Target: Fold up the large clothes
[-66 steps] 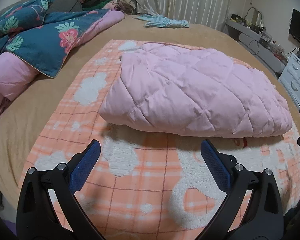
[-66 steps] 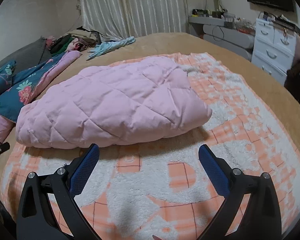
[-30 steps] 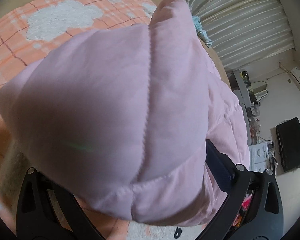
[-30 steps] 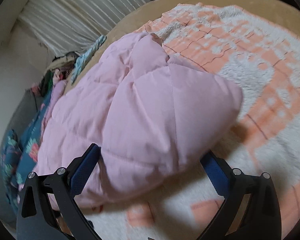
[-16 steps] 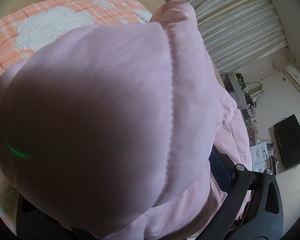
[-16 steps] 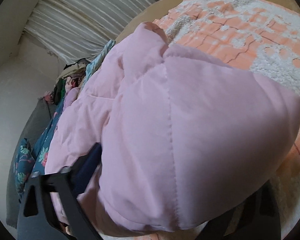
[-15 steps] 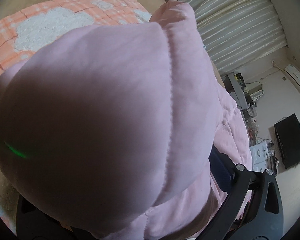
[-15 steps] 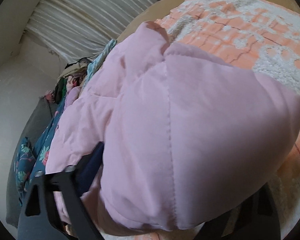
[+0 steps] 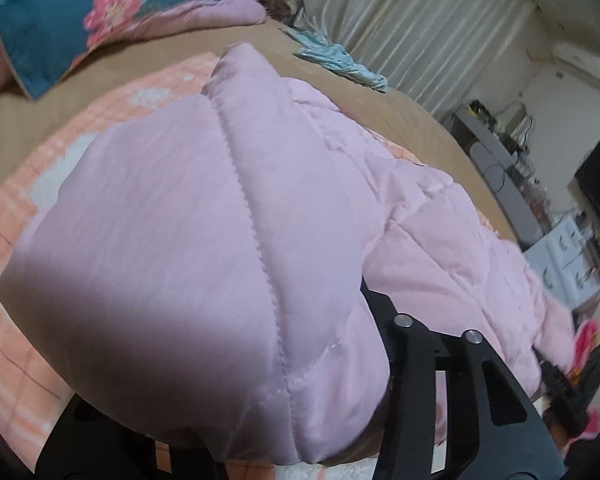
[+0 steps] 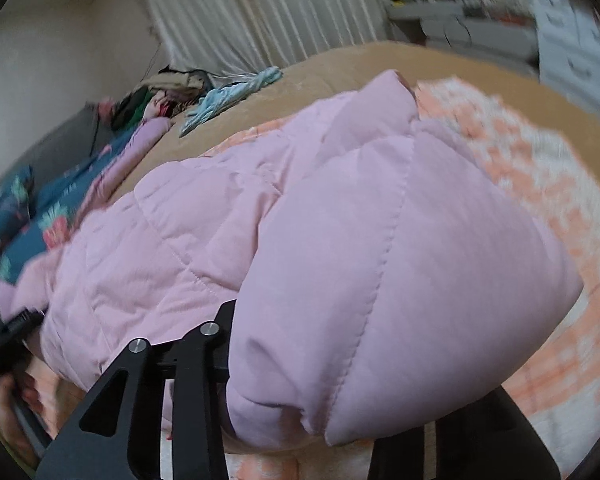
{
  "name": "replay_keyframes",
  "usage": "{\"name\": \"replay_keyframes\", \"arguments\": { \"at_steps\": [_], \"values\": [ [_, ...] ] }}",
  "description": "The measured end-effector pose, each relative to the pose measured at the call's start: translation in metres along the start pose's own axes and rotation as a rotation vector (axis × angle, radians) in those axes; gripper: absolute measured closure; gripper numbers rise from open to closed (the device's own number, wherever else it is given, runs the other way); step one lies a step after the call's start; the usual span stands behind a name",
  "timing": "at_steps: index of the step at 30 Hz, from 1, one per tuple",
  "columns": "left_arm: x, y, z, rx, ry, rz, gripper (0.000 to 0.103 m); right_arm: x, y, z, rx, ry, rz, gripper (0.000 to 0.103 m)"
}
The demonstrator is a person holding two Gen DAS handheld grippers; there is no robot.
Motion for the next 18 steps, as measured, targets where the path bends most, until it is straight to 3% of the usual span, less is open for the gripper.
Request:
{"name": "replay_keyframes", "arguments": {
  "at_steps": [11, 18],
  "values": [
    [0.008, 0.056, 0.028, 0.028, -0.160, 0.069, 0.075, 0.005, 0.067, -0.056, -0.122, 0.344, 0.122, 0.075],
    [-0.009, 0.081, 0.024, 0.029, -0.198, 0.065, 0.075, -0.027, 0.106, -0.055, -0.140, 0.398, 0.143, 0.075]
  ]
}}
Point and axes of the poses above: each gripper's, at about its wrist camera, not at the fingertips, and y roughly against the way its jaws point, z to its right, x to its top, the point moved 4 cm from there along -y, roughly the way its jaws point, and after that the axes turned 6 degrees about -z, right-handed, at the moved point
